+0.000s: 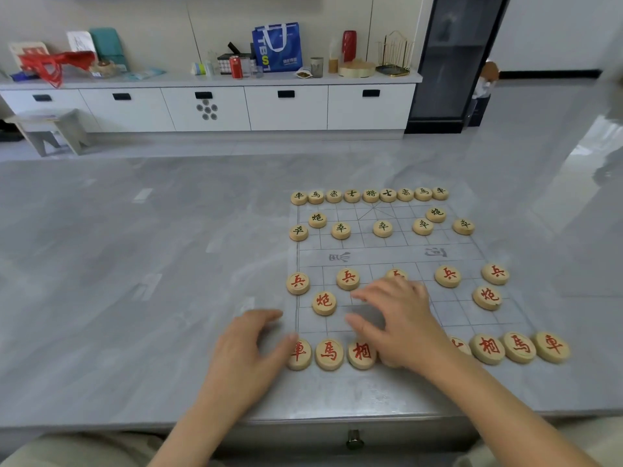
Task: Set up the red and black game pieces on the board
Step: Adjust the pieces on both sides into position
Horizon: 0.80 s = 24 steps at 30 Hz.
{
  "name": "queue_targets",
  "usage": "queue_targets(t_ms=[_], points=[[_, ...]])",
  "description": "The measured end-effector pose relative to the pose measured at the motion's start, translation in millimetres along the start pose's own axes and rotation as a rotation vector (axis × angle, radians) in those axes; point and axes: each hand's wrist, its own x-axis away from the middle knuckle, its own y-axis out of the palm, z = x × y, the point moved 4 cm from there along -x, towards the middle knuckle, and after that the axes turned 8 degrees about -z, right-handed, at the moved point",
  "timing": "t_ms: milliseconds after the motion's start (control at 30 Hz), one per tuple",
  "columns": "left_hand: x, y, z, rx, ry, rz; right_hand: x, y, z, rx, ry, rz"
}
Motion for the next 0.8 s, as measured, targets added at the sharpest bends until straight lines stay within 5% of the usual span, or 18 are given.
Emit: queue_targets(t_ms=[300,800], points=[[-84,9,0,-0.3,-0.148,-0.076,-57,-2,17,0.323,0.118,-0.098],[-85,13,-1,-0.331,-0.106,0.003,-64,1,13,0.333,0.096,-0.108]])
